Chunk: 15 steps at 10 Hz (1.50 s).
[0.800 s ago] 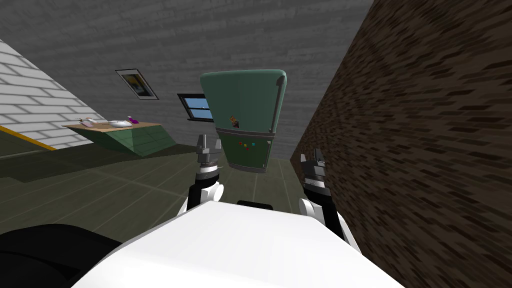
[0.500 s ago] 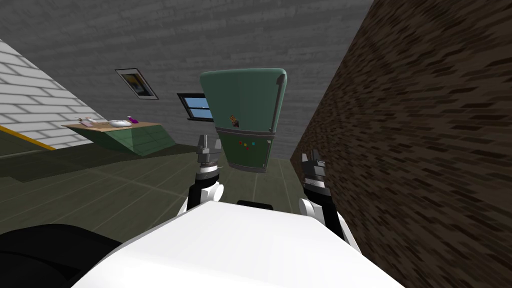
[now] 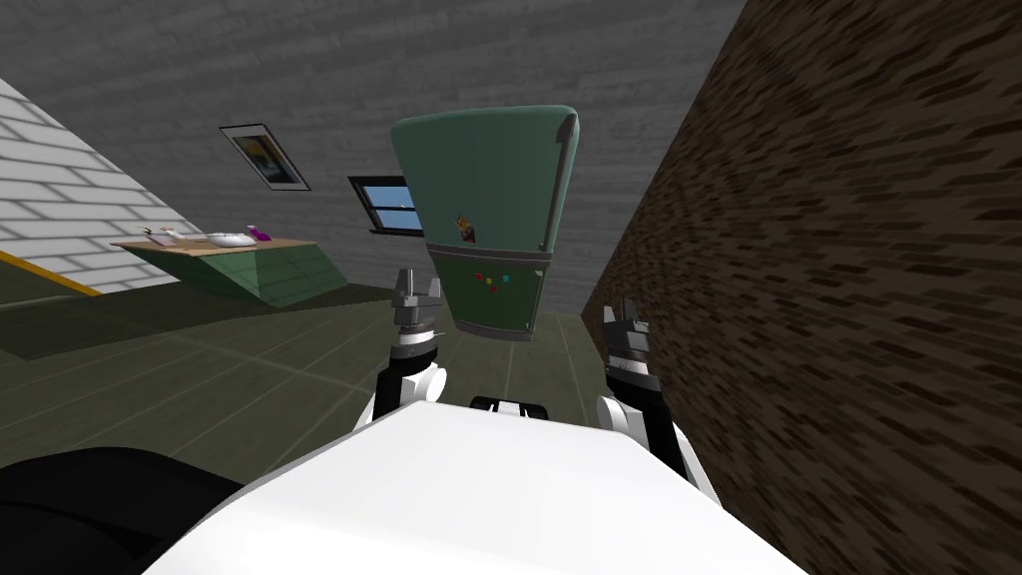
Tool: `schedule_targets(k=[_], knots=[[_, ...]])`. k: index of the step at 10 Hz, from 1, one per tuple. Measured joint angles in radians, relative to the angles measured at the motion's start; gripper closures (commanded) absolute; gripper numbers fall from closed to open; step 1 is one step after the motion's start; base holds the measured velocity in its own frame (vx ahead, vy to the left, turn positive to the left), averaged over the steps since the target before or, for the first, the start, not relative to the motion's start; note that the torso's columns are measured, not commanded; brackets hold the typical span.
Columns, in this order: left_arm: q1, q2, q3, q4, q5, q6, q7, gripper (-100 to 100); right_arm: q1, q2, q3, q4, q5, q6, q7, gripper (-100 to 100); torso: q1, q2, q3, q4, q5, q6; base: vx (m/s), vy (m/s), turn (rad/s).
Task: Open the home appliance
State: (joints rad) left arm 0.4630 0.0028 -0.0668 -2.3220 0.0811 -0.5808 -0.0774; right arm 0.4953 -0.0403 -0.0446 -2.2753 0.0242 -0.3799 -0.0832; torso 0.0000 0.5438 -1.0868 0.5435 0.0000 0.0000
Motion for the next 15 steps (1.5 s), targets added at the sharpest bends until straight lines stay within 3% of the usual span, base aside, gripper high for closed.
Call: schedule_targets(k=[1, 2, 3, 6, 12, 15], knots=[[0.000, 0.000, 0.000, 0.000, 0.000, 0.000, 0.000, 0, 0.000, 0.000, 0.000, 0.000, 0.000, 0.000, 0.000, 0, 0.000, 0.074, -0.148, 0.074, 0.000, 0.000, 0.000, 0.000, 0.000], [0.000, 0.000, 0.000, 0.000, 0.000, 0.000, 0.000, -100, 0.000, 0.000, 0.000, 0.000, 0.000, 0.000, 0.000, 0, 0.000, 0.148, -0.295, 0.148, 0.000, 0.000, 0.008, -0.010, -0.017], [-0.005, 0.018, -0.002, 0.004, 0.001, 0.004, 0.000, -100, 0.000, 0.000, 0.000, 0.000, 0.000, 0.000, 0.000, 0, 0.000, 0.181, -0.364, 0.181, 0.000, 0.000, 0.008, -0.025, -0.029], [-0.048, 0.085, -0.010, 0.032, 0.004, 0.044, 0.002, -100, 0.000, 0.000, 0.000, 0.000, 0.000, 0.000, 0.000, 0, -0.001, 0.194, -0.389, 0.194, 0.000, 0.000, 0.009, -0.044, -0.036], [-0.183, 0.201, -0.032, 0.128, 0.021, 0.156, 0.014, -100, 0.000, 0.000, 0.000, 0.001, 0.000, 0.000, 0.000, 0, 0.001, 0.194, -0.389, 0.194, 0.000, 0.000, 0.020, -0.057, -0.052], [-0.275, 0.269, -0.053, 0.175, 0.033, 0.246, 0.020, -100, 0.000, 0.000, 0.000, 0.000, 0.000, 0.000, 0.000, 0, -0.002, 0.194, -0.389, 0.194, -0.001, 0.000, 0.024, -0.084, -0.065]])
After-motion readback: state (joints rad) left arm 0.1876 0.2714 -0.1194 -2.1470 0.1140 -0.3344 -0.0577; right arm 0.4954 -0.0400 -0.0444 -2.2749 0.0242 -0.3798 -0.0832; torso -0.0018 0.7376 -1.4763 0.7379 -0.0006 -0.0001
